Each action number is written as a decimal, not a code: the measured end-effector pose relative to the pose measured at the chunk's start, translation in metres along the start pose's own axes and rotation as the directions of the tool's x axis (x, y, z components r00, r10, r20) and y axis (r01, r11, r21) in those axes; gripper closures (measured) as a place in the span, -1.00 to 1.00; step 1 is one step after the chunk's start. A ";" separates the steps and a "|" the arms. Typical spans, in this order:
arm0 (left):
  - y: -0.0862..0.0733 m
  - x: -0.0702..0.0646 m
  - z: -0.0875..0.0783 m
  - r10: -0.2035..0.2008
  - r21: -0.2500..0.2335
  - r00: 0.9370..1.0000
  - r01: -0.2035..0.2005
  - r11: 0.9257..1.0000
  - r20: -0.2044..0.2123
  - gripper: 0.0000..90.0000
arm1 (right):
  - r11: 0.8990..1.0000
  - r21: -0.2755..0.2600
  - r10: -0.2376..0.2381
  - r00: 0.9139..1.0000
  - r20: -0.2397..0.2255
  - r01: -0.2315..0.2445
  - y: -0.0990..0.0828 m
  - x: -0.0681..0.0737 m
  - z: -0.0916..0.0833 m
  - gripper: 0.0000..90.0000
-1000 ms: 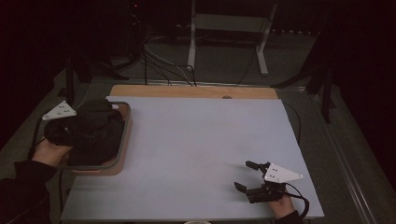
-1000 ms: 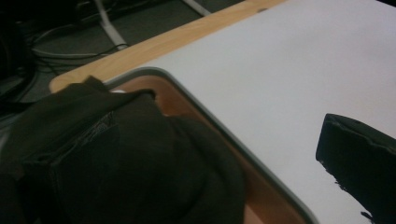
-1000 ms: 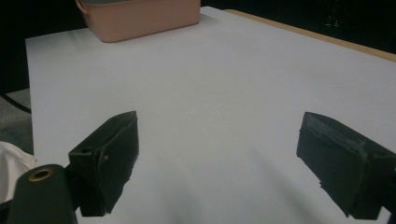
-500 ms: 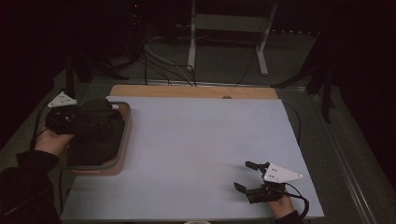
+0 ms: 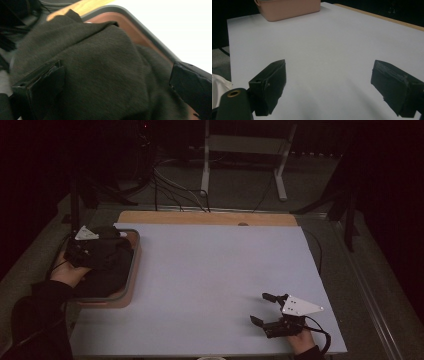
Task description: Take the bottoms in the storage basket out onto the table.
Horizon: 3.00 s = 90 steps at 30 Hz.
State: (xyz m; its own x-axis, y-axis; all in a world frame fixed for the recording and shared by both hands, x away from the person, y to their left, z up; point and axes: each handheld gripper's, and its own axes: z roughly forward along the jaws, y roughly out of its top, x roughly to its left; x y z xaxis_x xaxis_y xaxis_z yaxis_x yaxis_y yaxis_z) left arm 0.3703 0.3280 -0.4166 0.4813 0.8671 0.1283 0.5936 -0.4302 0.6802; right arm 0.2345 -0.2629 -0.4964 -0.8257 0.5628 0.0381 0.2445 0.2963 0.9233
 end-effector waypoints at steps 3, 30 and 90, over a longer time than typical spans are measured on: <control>-0.001 -0.002 0.007 0.038 0.009 0.998 -0.038 0.999 -0.042 -0.99 | 1.000 0.002 0.000 1.000 0.000 0.000 0.000 0.000 0.000 -0.71; -0.007 -0.025 0.048 0.324 0.308 0.923 -0.253 0.917 -0.207 -0.99 | 1.000 0.007 -0.001 1.000 -0.003 0.001 0.000 0.000 0.000 -0.71; -0.024 0.008 -0.082 -0.086 -0.193 0.990 0.064 0.979 -0.111 0.36 | 1.000 -0.015 0.016 1.000 0.022 -0.016 0.001 -0.002 -0.003 -0.70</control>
State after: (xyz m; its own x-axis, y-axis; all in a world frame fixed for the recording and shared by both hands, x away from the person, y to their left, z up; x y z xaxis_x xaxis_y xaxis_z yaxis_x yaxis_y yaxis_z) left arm 0.3073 0.3663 -0.3730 0.3541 0.9234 0.1482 0.4871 -0.3173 0.8137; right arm 0.2350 -0.2660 -0.4950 -0.8103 0.5843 0.0443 0.2495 0.2756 0.9283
